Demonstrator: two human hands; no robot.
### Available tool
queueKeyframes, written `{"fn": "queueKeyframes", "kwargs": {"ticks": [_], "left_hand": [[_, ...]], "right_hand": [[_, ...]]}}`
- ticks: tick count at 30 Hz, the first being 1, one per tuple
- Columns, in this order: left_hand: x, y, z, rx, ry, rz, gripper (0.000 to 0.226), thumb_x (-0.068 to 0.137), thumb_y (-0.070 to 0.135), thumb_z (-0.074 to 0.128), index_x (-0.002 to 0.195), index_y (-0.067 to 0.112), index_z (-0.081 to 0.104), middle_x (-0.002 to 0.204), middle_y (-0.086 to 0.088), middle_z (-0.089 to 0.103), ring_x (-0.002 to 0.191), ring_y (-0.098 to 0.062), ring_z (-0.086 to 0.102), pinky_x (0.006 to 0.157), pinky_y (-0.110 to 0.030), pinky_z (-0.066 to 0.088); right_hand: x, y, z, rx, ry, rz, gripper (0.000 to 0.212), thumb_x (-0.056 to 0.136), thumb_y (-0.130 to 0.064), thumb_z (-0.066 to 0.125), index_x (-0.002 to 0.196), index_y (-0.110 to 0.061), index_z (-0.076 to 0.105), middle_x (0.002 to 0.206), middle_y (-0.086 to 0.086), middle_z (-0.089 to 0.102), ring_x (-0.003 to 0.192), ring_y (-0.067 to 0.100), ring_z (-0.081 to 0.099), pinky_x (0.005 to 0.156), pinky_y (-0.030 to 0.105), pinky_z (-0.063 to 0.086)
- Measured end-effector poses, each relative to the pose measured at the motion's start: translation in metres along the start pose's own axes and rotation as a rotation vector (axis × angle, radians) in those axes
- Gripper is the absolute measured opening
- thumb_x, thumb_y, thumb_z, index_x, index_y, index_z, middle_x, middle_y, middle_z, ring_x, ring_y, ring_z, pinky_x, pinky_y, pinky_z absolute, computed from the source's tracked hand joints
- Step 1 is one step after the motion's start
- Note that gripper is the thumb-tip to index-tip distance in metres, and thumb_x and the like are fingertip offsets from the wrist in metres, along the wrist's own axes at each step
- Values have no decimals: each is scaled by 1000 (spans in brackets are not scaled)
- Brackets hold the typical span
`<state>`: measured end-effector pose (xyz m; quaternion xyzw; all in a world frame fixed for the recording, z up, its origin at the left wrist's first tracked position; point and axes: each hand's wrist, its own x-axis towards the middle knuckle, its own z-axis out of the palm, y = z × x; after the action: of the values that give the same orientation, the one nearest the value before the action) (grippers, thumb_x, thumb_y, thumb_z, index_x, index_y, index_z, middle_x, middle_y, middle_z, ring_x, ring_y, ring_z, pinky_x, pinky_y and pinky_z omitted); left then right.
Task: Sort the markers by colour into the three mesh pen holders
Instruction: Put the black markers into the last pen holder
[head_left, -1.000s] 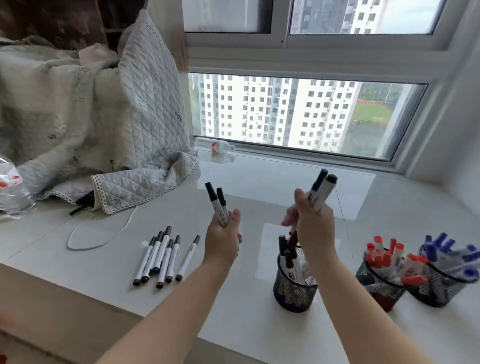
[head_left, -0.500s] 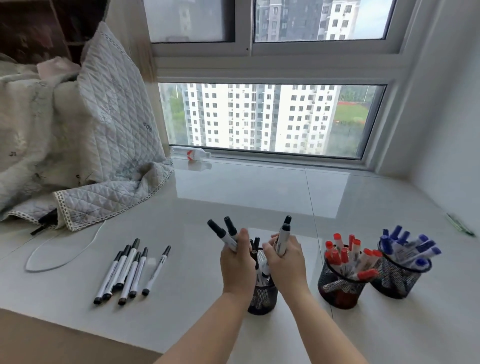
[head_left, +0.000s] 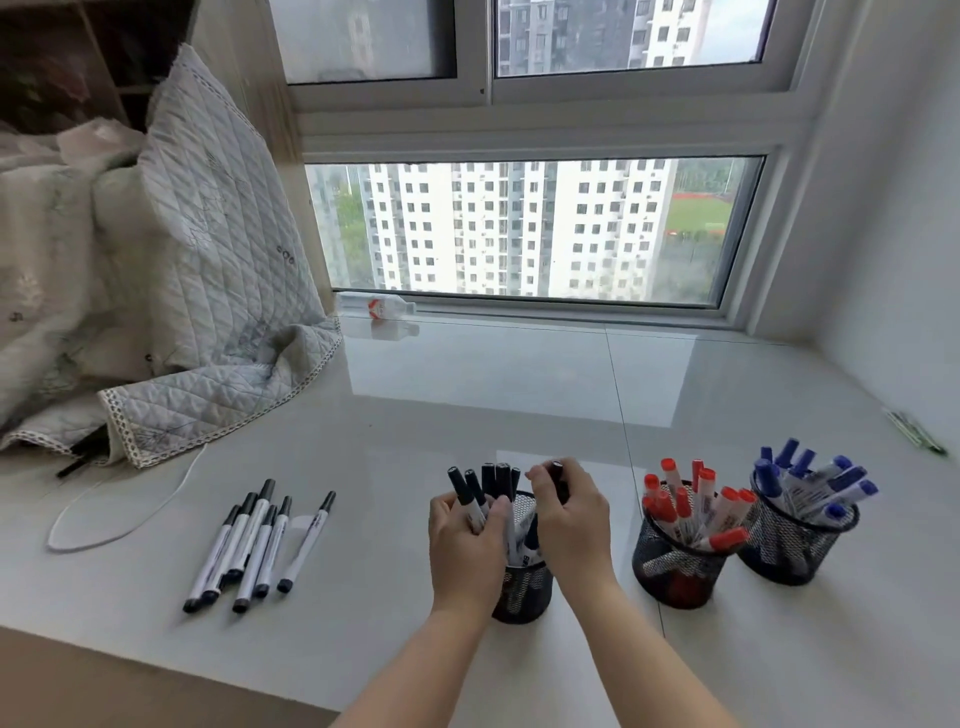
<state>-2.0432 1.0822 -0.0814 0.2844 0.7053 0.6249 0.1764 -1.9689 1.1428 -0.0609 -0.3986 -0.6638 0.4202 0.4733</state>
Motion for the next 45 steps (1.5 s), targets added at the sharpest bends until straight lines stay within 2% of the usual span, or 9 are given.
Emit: {"fn": "queueKeyframes", "kwargs": {"ticks": [4,7,9,15,23,27,35,40,45], "left_hand": [[-1,11,-4,-87,101,111,13,88,28,58,80,28,49,81,5,59,67,1,57,59,-5,40],[-2,13,-6,24,165,216,19,90,26,54,100,37,43,79,13,59,69,2,57,56,-10,41],[-2,9,-8,142,153,277,27,92,26,51,115,35,44,85,15,58,75,-3,58,61,-17,43],[-6,-2,-15,476,91,373,19,93,30,49,109,26,58,98,7,56,96,-14,48,68,-25,40],[2,-7,-59,233,49,246,36,94,41,33,124,26,47,112,7,46,104,-8,46,88,-25,37],[26,-30,-114,353,156,156,26,95,29,43,114,15,52,113,-1,49,106,-17,48,90,-31,39],[77,-73,-221,712,385,-87,26,88,22,51,110,9,55,118,-17,51,110,-34,43,87,-41,39],[102,-103,-245,843,248,-240,50,89,50,44,123,14,47,130,-15,43,118,-32,42,95,-43,37],[126,-113,-243,872,218,-300,64,84,62,41,130,17,42,136,-13,40,125,-30,39,100,-42,32]], "right_hand": [[-7,-8,-3,13,2,-166,38,88,-17,56,106,-48,46,95,-17,61,86,0,57,69,13,45],[-11,-6,-1,-201,-20,-337,42,87,-11,55,123,-33,52,99,-24,56,92,3,54,70,11,41],[-13,-1,-2,-351,-15,-407,32,85,-9,56,115,-21,61,98,-15,61,91,10,52,71,13,40],[-15,-1,-5,-444,-14,-384,17,87,-17,52,93,-16,67,93,-6,63,89,18,53,75,26,43],[-31,-43,21,-520,176,-606,25,80,-25,47,92,-13,65,96,1,63,95,17,44,77,28,31],[-50,-57,63,-403,32,-740,22,80,-19,47,90,-11,65,88,2,62,86,18,48,72,27,38],[-77,-22,162,-419,-471,-205,30,88,-18,46,117,-17,55,109,-1,55,105,16,49,80,22,35],[-71,-10,211,-508,-525,101,44,88,-24,44,131,-13,44,132,5,42,122,23,41,100,34,36],[-70,-4,254,-650,-546,90,61,89,-39,42,142,-13,25,145,6,28,134,24,23,107,35,21]]}}
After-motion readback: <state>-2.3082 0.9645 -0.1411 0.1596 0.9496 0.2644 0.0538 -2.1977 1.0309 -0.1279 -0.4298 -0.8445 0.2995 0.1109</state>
